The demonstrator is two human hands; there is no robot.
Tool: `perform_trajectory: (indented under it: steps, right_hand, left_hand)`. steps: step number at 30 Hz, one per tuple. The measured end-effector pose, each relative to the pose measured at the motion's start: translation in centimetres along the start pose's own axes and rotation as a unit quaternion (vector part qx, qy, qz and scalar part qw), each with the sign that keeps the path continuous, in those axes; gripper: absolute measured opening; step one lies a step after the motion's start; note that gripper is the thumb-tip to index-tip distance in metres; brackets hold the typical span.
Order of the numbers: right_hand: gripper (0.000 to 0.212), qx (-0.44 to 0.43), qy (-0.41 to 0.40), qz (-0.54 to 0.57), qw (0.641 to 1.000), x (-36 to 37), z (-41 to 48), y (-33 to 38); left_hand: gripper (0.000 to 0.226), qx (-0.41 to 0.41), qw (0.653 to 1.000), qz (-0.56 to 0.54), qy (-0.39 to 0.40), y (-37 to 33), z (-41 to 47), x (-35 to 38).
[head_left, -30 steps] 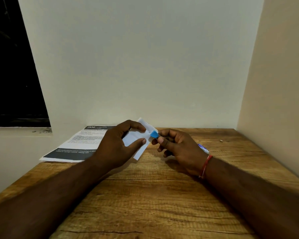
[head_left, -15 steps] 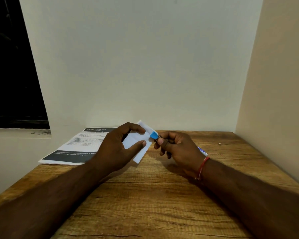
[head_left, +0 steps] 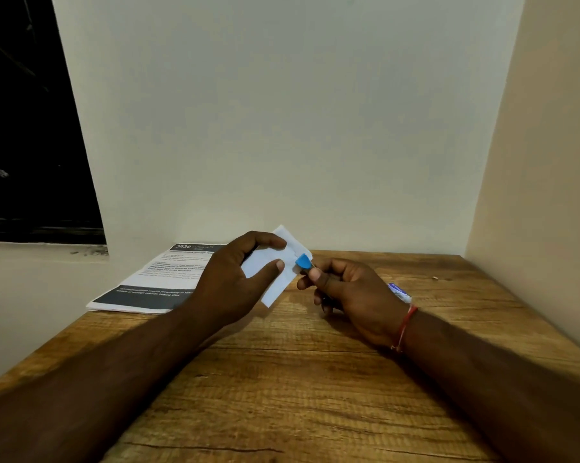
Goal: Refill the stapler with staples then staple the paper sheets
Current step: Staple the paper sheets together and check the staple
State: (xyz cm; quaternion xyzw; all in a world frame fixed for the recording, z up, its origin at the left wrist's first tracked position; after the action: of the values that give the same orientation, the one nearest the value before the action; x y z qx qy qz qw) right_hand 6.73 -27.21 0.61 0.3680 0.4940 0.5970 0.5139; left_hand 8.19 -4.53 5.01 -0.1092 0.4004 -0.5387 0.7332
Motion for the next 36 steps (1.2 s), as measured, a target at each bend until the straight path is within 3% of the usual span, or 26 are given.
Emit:
perform_trajectory:
  steps: [12, 21, 36]
  right_hand:
    - [0.032, 0.02, 0.041, 0.004, 0.999, 1.3, -0.4, 0.3]
    - [0.019, 0.004, -0.004, -0.052, 0.999, 0.9, -0.4, 0.7]
    - [0.015, -0.006, -0.057, -0.127, 0.99, 0.4, 0.0, 0.9]
  left_hand:
    - [0.027, 0.013, 1.0, -0.007, 0.004, -0.1, 0.0, 0.4]
    - [0.032, 0.015, 1.0, -0.004, 0.009, -0.4, -0.1, 0.6]
    - [0.032, 0.001, 0.999, -0.047, 0.02, -0.1, 0.1, 0.8]
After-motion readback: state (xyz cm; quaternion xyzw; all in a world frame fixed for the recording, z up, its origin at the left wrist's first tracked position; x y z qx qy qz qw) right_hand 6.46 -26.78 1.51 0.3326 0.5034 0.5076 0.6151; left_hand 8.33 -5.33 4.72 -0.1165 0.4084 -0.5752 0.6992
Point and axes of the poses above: each hand's wrist, its own z-axis towards the middle knuckle, its own x-axis out of the palm, y = z × x, the point moved 7 cm from there along z, towards the middle knuckle, and after that the axes turned 5 degrees about y, right-handed, at the moved point
